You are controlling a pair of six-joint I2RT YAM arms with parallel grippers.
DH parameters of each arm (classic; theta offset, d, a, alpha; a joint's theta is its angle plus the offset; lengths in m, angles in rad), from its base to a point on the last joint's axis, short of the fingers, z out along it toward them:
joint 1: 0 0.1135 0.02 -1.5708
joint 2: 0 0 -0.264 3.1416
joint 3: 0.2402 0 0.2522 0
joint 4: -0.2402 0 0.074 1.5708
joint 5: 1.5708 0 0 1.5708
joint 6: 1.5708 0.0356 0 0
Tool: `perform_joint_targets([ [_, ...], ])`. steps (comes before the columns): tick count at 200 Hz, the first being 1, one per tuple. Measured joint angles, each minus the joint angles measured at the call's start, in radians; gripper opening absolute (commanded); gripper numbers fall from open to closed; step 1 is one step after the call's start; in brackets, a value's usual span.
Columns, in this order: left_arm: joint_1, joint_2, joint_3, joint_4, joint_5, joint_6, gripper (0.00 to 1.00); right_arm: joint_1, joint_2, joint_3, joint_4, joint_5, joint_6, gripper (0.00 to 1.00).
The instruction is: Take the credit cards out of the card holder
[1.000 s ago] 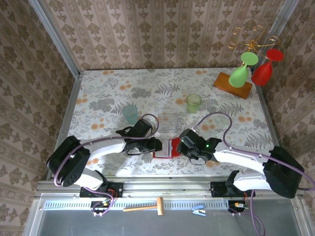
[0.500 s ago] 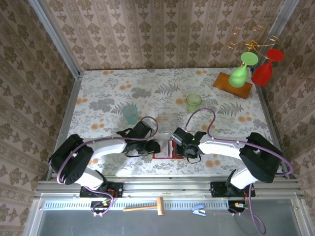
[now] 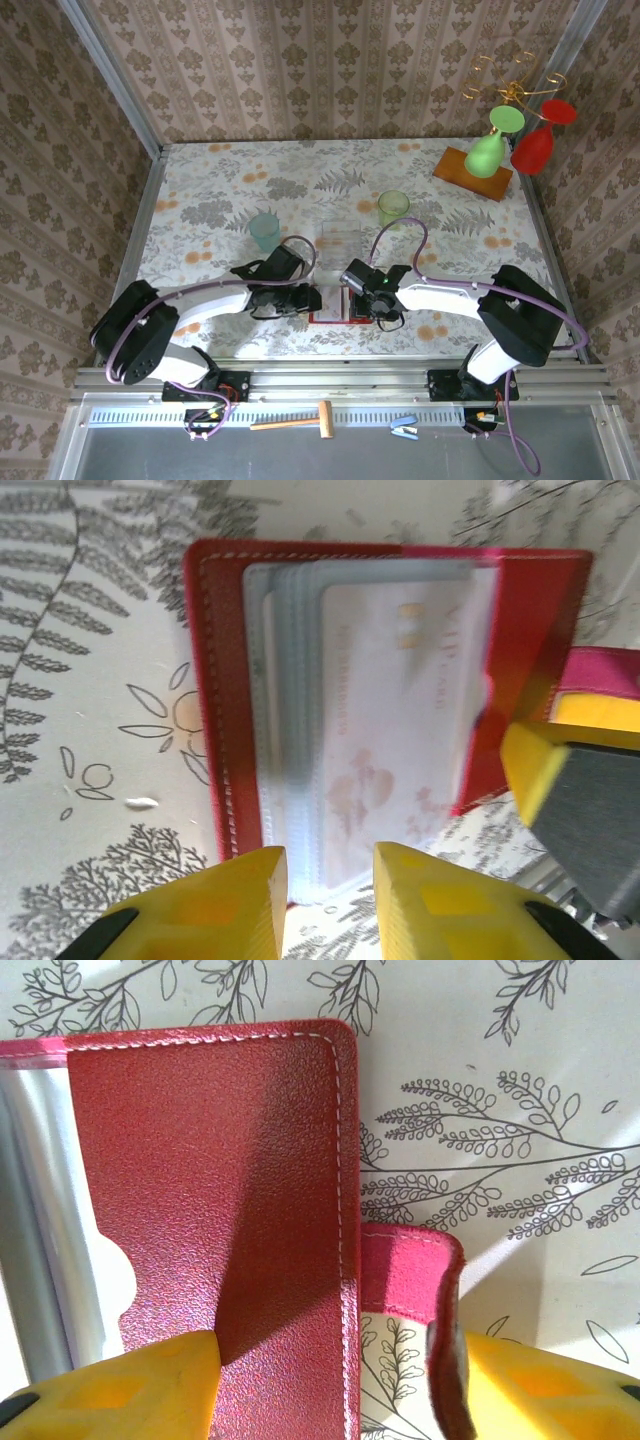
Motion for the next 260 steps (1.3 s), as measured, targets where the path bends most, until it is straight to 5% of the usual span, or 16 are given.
perform_joint_targets([
  [58, -0.031, 0.008, 0.135, -0.015, 0.012, 0.002, 0.25, 0.000, -0.037, -0.004, -0.012, 0.000, -0.005, 0.59],
  [179, -0.114, 0.275, 0.188, 0.238, 0.115, -0.108, 0.13, -0.040, -0.282, -0.058, -0.009, -0.069, -0.001, 0.50],
  [260, -0.042, 0.151, 0.130, 0.254, 0.113, -0.113, 0.13, -0.081, -0.258, -0.026, 0.054, -0.236, 0.010, 0.27],
])
